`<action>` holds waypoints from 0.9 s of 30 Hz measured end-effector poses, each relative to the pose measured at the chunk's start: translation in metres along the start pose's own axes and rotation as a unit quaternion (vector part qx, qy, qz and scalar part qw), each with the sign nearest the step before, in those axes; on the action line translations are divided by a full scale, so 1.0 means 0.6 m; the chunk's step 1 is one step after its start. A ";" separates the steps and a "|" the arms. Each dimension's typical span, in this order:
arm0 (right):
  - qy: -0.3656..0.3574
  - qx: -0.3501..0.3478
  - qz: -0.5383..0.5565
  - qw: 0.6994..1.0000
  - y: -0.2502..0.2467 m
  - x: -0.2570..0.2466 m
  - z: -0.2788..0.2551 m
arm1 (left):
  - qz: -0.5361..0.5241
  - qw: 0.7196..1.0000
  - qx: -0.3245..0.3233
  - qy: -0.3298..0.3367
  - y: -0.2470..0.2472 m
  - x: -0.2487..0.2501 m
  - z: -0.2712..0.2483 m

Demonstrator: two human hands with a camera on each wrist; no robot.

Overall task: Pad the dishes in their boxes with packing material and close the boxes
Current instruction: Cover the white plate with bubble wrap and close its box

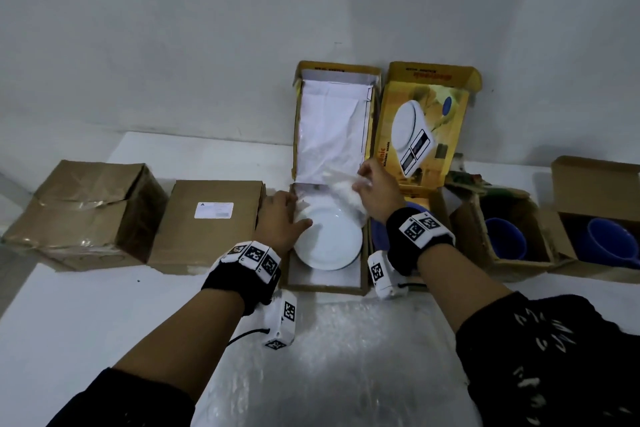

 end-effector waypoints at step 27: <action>-0.097 -0.194 -0.374 0.902 0.078 0.031 0.054 | 0.114 0.987 -0.065 -0.096 0.046 -0.057 0.009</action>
Point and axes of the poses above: each hand's wrist, its own z-axis towards the middle knuckle, its own y-axis out of the palm, x = y × z, the point moved 5 cm from there along z, towards the middle knuckle, and after that the axes turned 5 degrees about y, right-handed, at the moved point
